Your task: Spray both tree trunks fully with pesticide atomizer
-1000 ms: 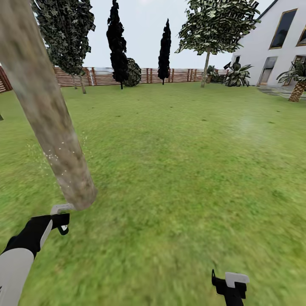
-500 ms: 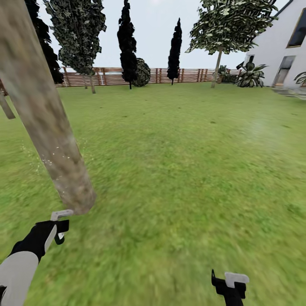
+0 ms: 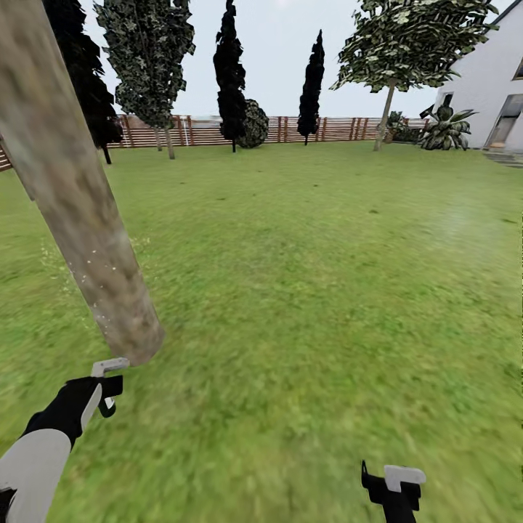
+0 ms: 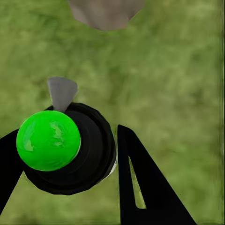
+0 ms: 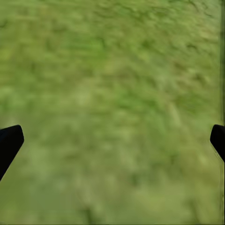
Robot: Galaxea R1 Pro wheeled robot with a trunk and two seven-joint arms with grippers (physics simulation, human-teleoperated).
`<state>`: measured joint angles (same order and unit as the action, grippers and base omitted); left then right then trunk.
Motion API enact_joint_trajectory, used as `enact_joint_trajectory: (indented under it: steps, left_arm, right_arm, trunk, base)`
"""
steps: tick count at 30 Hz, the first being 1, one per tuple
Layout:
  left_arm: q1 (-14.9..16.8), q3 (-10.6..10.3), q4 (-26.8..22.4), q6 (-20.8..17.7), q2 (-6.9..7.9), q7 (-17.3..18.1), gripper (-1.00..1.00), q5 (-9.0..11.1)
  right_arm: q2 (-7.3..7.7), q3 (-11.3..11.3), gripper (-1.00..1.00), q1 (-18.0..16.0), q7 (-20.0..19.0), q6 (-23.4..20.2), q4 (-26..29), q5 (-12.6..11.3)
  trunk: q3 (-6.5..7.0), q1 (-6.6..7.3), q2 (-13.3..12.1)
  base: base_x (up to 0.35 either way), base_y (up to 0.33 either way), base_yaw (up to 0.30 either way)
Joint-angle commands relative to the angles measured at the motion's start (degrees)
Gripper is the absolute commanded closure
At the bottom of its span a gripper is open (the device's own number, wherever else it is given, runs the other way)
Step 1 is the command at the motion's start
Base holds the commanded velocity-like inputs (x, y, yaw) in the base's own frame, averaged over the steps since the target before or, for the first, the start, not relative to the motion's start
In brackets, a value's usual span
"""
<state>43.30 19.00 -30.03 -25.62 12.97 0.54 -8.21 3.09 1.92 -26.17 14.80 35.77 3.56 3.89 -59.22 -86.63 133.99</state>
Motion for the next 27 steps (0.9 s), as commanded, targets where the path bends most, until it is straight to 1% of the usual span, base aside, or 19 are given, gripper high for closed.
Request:
enact_joint_trajectory:
  steps: [1,6,9,13,14,15,17,18,21,27]
  left_arm:
    - [0.0,0.3,-0.1,-0.3,-0.05,0.2,1.00,-0.6]
    - [0.1,0.3,-0.3,-0.3,-0.05,0.1,1.00,-0.6]
    - [0.0,1.1,-0.1,-0.3,-0.05,0.1,1.00,-0.6]
    - [0.0,1.5,-0.2,0.1,-0.32,0.2,1.00,-0.6]
    - [0.0,2.1,-0.1,1.3,-0.37,0.0,1.00,-0.2]
    - [0.0,3.2,0.0,4.6,-0.46,-0.2,1.00,0.6]
    - [-0.6,3.9,0.4,8.4,-0.70,-0.3,1.00,1.3]
    - [-1.0,4.0,0.4,9.1,-0.79,-0.3,1.00,1.4]
    - [-1.2,4.0,0.4,9.4,-0.83,-0.3,1.00,1.5]
    - [-1.2,3.9,0.5,9.4,-1.07,-0.3,1.00,1.4]
  right_arm:
    - [-0.01,0.2,-1.00,0.0,0.2,0.1,0.0,0.4]
    - [-0.08,0.1,-1.00,0.0,0.2,0.1,0.0,0.4]
    - [-0.10,0.1,-1.00,0.0,0.2,0.1,0.0,0.4]
    - [-0.10,0.1,-1.00,-0.1,0.2,0.1,0.0,0.4]
    - [-0.10,0.1,-1.00,-0.1,0.2,0.1,0.0,0.4]
    - [-0.10,0.1,-1.00,-0.1,0.2,0.1,0.0,0.5]
    - [-0.10,0.1,-1.00,-0.1,0.2,0.1,0.0,0.5]
    - [-0.10,0.1,-1.00,0.0,0.2,0.1,0.0,0.5]
    - [-0.10,0.1,-1.00,-0.1,0.2,0.1,0.0,0.5]
    - [-0.10,0.1,-1.00,0.0,0.2,0.1,0.0,0.5]
  trunk:
    - [-0.05,0.01,0.0]
    - [-0.05,0.01,0.0]
    - [-0.05,0.01,0.0]
    - [-0.05,0.01,0.0]
    - [-0.05,0.01,0.0]
    - [-0.05,0.01,0.0]
    - [-0.05,0.01,0.0]
    - [-0.05,0.01,0.0]
    - [-0.05,0.01,0.0]
    - [-0.05,0.01,0.0]
  base:
    - [0.004,-0.270,0.000]
    - [0.033,-0.267,0.037]
    - [0.234,-0.175,0.220]
    - [0.284,-0.098,0.253]
    - [0.220,-0.063,0.255]
    - [0.118,-0.026,0.242]
    - [0.043,-0.009,0.146]
    - [0.010,-0.002,0.037]
    - [0.003,-0.041,0.010]
    - [0.000,-0.248,0.001]
